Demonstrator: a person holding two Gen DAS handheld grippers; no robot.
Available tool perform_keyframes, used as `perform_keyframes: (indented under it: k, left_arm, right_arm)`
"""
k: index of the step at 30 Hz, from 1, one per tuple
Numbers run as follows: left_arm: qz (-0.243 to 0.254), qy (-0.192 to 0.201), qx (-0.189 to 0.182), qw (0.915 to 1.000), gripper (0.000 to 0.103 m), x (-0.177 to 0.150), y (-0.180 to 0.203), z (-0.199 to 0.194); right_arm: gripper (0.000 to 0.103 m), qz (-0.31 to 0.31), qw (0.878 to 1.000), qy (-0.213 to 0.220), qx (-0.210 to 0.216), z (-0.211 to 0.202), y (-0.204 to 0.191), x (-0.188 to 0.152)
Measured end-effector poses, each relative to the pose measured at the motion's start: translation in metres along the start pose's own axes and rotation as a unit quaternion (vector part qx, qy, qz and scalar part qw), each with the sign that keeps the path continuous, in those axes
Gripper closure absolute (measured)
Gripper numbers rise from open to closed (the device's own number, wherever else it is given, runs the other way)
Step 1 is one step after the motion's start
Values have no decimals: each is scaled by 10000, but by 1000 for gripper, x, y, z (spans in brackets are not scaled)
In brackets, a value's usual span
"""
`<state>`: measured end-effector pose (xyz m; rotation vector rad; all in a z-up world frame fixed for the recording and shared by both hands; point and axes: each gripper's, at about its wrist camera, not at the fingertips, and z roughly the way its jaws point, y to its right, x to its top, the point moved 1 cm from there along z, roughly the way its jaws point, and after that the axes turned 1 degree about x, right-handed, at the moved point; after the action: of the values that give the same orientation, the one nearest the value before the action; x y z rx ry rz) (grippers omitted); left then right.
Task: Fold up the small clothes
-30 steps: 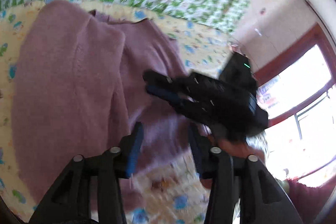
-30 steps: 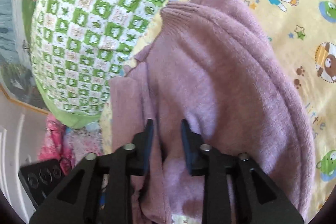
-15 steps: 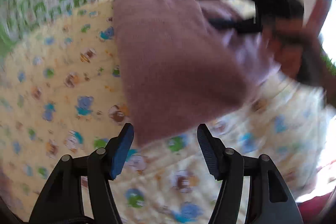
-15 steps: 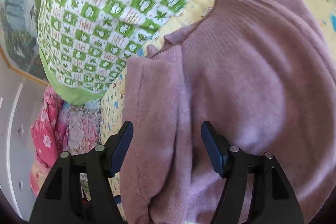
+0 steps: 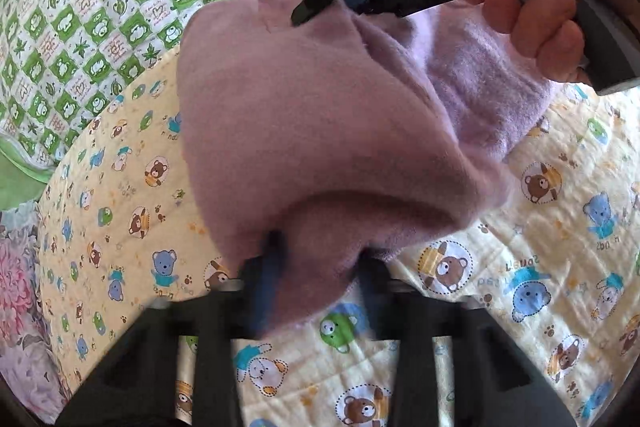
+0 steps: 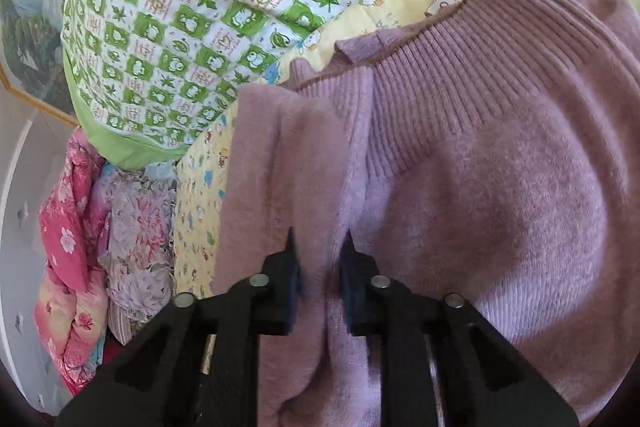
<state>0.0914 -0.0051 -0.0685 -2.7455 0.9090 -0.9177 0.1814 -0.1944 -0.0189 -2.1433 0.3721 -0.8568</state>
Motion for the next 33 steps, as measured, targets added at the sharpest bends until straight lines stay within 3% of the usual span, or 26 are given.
perform_keyframes:
  k: [2, 6, 11, 16, 20, 22, 25, 33]
  left_arm:
    - [-166, 78, -230, 9996, 89, 5, -7, -9]
    - [-537, 367, -794, 9947, 91, 22, -13, -36]
    - [-812, 795, -1589, 9807, 91, 54, -5, -61]
    - [-632, 914, -2154, 9702, 91, 84, 27, -51]
    - [-475, 620, -2508, 9649, 91, 93, 56, -24]
    - [-321, 472, -2554, 9652, 91, 92, 68, -13]
    - [-181, 189, -2419, 9700, 87, 87, 81, 5]
    - [-457, 138, -2593, 9646, 60, 82, 66, -10]
  right_arm:
    - [87, -102, 9999, 75, 106, -10, -8, 5]
    - [88, -490, 9986, 153, 143, -39, -33, 24]
    - [88, -776, 9962, 280, -279, -80, -36, 50]
    - [88, -821, 9899, 226, -1129, -99, 2, 63]
    - [88, -543, 9851, 28, -1632, -90, 51, 55]
    - [88, -402, 9849, -16, -1685, -85, 68, 49]
    - [78, -153, 9880, 148, -1527, -86, 83, 41]
    - [52, -109, 9871, 580, -1486, -123, 61, 14]
